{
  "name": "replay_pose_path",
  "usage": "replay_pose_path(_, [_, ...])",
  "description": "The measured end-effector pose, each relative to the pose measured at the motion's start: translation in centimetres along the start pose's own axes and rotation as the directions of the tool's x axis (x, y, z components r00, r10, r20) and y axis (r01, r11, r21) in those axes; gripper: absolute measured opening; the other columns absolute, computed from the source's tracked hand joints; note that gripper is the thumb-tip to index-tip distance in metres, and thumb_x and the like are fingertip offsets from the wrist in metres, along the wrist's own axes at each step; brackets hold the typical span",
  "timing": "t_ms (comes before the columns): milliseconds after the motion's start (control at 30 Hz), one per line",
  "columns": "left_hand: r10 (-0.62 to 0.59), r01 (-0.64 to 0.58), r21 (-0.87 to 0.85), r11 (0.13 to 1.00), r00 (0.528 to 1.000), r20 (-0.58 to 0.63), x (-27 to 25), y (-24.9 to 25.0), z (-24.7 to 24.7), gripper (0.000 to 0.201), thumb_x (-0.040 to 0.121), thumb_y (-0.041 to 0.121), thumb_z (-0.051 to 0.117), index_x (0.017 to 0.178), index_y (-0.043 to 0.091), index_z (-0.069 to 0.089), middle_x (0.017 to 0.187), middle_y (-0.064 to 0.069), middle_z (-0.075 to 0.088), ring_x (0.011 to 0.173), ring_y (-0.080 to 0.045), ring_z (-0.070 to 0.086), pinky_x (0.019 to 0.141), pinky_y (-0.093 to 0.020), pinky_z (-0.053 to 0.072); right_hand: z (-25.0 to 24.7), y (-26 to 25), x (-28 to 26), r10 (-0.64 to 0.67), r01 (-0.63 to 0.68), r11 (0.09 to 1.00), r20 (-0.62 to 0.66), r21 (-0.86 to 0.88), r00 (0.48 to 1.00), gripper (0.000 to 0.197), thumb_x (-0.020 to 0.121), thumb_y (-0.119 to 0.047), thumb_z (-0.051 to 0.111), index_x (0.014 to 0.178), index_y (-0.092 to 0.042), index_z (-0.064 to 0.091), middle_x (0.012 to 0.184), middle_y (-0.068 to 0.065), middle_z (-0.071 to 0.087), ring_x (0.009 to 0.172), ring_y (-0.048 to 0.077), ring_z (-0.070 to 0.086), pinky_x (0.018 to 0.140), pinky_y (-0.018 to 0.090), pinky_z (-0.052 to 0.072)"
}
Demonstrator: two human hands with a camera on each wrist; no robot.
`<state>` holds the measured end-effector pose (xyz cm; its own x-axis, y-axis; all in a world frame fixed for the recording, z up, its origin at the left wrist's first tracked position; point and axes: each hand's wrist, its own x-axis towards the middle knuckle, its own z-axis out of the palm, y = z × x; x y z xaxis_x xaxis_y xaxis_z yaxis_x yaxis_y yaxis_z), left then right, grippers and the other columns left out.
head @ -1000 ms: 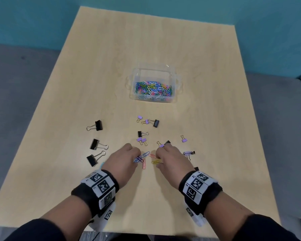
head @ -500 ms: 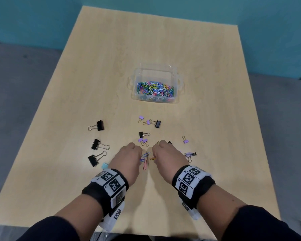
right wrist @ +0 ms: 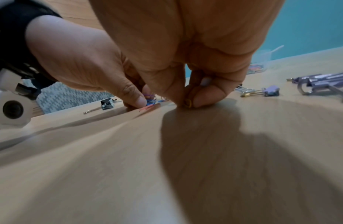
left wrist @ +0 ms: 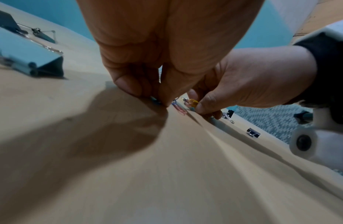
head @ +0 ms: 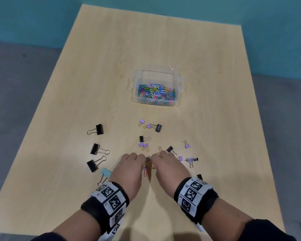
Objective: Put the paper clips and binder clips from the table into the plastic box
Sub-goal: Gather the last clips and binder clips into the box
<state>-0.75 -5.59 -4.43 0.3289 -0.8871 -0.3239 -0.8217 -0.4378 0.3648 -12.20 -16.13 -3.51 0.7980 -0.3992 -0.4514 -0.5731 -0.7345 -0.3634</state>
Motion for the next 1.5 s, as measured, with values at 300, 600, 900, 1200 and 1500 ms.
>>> replay_pose_path(300, [-0.223,0.193,-0.330,0.924,0.973,-0.056,5.2,-1.1,-6.3,0.020,0.085,0.023,0.061,0.070,0.022,0.047,0.072,0.004,0.059,0.071,-0.022,0.055,0.062,-0.030,0.042,-7.0,3.6,3.0,0.249,-0.145,0.903,-0.218,0.404,0.944,0.019,0.075,-0.004,0.050,0.071,-0.022,0.050,0.069,-0.003,0.058,0.064,0.023,0.056,0.056,0.029,0.044])
replay_pose_path(600, [-0.189,0.071,-0.405,0.912,0.947,-0.259,17.6,0.1,-15.0,0.012,0.076,0.016,0.068,0.083,0.019,0.058,0.076,0.005,0.057,0.078,-0.021,0.057,0.064,-0.026,0.039,-17.8,5.6,13.5,0.309,-0.117,0.867,-0.339,0.484,0.889,0.013,0.071,-0.008,0.058,0.074,-0.020,0.056,0.070,-0.002,0.057,0.077,0.029,0.063,0.064,0.033,0.050])
replay_pose_path(900, [-0.228,0.173,-0.392,0.904,0.969,-0.098,7.8,-1.6,-9.5,0.005,0.082,0.019,0.061,0.086,0.021,0.062,0.077,0.003,0.064,0.075,-0.019,0.059,0.068,-0.028,0.046,-9.7,4.6,4.7,0.252,-0.106,0.862,-0.239,0.495,0.938,0.010,0.083,-0.014,0.055,0.078,-0.023,0.057,0.071,-0.006,0.062,0.066,0.018,0.060,0.064,0.033,0.051])
replay_pose_path(1200, [-0.237,0.252,-0.222,0.942,0.967,0.092,-0.4,0.0,-1.3,0.031,0.078,0.044,0.068,0.081,0.023,0.046,0.082,0.008,0.045,0.075,-0.014,0.048,0.063,-0.027,0.035,0.6,0.5,-0.5,-0.005,0.026,0.977,-0.098,0.210,0.995,0.035,0.091,-0.016,0.048,0.124,-0.025,0.047,0.115,-0.002,0.049,0.109,0.020,0.045,0.086,0.037,0.046])
replay_pose_path(1500, [-0.217,0.215,-0.159,0.964,0.976,0.000,0.2,0.7,-1.0,0.009,0.090,0.017,0.049,0.084,0.023,0.050,0.087,0.002,0.046,0.081,-0.019,0.049,0.066,-0.026,0.033,-0.3,-0.5,2.1,-0.055,0.055,0.998,-0.049,0.001,0.997,0.022,0.083,0.001,0.049,0.093,-0.018,0.044,0.088,0.001,0.035,0.075,0.023,0.038,0.061,0.034,0.037])
